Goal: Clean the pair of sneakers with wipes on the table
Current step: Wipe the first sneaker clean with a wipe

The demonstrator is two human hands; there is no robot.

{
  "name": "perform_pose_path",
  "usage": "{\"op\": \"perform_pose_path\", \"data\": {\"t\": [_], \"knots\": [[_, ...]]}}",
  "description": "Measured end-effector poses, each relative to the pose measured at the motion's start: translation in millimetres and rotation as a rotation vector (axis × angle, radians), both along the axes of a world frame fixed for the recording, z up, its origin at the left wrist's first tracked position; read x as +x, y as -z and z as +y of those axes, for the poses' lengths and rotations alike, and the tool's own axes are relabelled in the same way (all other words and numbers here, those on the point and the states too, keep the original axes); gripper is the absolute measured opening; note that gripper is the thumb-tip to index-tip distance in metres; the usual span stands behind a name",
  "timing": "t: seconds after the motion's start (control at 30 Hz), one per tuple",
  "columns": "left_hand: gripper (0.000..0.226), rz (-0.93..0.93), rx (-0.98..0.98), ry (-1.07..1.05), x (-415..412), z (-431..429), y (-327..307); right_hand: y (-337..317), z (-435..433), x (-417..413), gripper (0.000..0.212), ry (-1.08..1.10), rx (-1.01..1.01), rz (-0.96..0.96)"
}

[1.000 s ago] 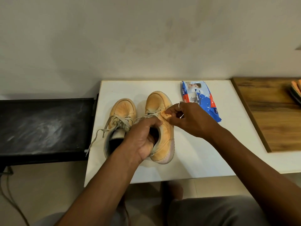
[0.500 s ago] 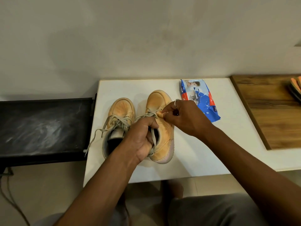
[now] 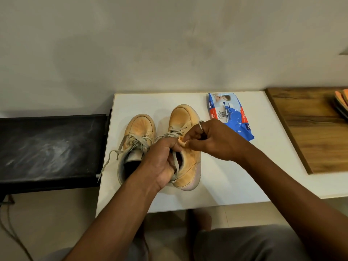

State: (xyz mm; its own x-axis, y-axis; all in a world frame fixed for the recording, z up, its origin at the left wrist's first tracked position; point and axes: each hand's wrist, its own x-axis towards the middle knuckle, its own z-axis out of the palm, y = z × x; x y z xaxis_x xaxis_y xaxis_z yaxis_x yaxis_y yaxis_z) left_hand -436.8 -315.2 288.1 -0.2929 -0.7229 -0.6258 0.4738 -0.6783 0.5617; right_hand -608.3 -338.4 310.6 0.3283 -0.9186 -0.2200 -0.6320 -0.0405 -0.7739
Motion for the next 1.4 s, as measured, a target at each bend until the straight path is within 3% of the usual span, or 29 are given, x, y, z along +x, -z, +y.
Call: {"op": "perform_pose_path", "data": {"t": [0.1,0.17,0.27,0.4,0.57,0.7,0.87,0.97,1.13,1.3,1.4], "knots": [[0.02,-0.013,0.011,-0.039,-1.9,-1.9,2.8,2.5,-4.3,-0.3,0.018,0.092,-0.088,0.125],[0.02,-0.016,0.018,-0.047,-2.4,-1.5,5.6,1.8,-2.4,-1.8,0.018,0.1,-0.092,0.121],[0.031,0.021,0.02,-0.03,-0.3,-1.1,3.7,-6.3,5.1,0.3,0.011,0.01,-0.034,-0.008],[0.051,-0.019,0.043,-0.058,-0.5,-4.1,8.5,-2.5,1.3,4.0,0.017,0.08,-0.123,0.056],[0.038,-0.012,0.045,-0.014,-0.3,-1.5,2.3,-7.8,7.1,4.9,0.011,-0.028,-0.049,-0.028],[0.033,-0.021,0.065,-0.051,-0.9,-3.2,6.1,-1.9,1.1,6.9,0.014,0.078,-0.135,0.063],[0.032,-0.023,0.061,-0.025,-0.3,-1.4,2.9,-6.0,6.4,7.9,0.012,-0.01,-0.065,-0.017],[0.026,-0.052,0.068,-0.037,-1.4,-3.5,6.2,0.0,0.4,6.7,0.016,0.085,-0.143,0.082],[0.044,-0.028,0.055,-0.027,-1.5,-2.0,6.9,-3.6,5.2,2.9,0.012,-0.015,-0.057,-0.004],[0.045,-0.09,0.07,-0.056,0.2,-6.8,16.9,5.7,-3.8,-0.7,0.014,0.136,-0.105,0.127],[0.05,-0.06,0.065,-0.044,0.2,-5.7,15.8,-1.6,1.1,-2.8,0.005,0.026,-0.031,0.028]]}}
